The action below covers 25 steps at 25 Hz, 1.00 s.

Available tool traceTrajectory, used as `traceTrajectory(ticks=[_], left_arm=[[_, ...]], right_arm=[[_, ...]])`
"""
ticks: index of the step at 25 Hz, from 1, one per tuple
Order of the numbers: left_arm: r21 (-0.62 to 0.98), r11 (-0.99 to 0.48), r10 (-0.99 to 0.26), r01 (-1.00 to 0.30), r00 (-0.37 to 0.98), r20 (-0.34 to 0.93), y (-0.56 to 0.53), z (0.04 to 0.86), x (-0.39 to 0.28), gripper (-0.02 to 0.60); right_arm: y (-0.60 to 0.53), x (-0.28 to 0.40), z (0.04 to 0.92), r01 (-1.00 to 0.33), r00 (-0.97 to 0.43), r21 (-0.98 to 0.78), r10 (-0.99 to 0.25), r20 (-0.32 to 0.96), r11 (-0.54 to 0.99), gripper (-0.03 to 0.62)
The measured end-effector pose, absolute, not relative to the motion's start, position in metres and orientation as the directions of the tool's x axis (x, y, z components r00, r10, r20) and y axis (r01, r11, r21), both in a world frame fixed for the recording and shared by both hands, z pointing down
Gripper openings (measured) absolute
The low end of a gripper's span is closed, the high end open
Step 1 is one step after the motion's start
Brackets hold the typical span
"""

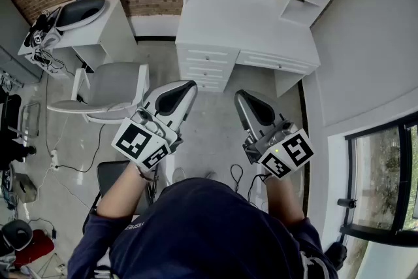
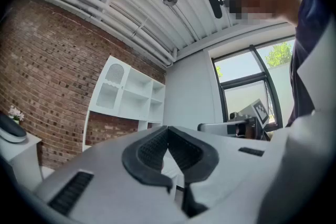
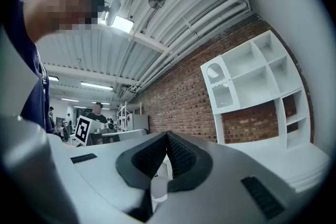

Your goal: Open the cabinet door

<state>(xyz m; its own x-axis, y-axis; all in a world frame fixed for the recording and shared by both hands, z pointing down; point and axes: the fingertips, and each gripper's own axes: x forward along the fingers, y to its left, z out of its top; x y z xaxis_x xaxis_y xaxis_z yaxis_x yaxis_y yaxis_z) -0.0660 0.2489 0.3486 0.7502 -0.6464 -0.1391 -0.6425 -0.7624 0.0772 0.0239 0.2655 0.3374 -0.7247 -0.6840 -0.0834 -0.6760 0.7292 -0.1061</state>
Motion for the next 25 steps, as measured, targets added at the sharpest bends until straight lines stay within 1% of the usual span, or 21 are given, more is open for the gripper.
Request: traceTrajectory(ticks=[7, 19, 25], left_arm=[[0.079, -0.753, -0.658, -0.653, 0.742, -0.129, 0.255, 0.353, -0.052, 0.008], [0.071, -0.725, -0.689, -0.685, 0.72, -0.088, 0.267, 0.367, 0.009, 0.008], [0.082, -0.709, -0.705, -0.701, 0.705, -0.075, 0.249, 0.374, 0.021, 0.008]], right_arm=[[0.27, 0.044, 0.341, -0.673, -0.721, -0.139, -0.686, -0.095, 0.727, 0.025], [0.279, 0.115, 0.354, -0.637, -0.745, -0.181, -0.659, -0.105, 0.749, 0.025], [0.264, 0.139, 0.36, -0.637, -0.744, -0.189, -0.66, -0.104, 0.747, 0.025]])
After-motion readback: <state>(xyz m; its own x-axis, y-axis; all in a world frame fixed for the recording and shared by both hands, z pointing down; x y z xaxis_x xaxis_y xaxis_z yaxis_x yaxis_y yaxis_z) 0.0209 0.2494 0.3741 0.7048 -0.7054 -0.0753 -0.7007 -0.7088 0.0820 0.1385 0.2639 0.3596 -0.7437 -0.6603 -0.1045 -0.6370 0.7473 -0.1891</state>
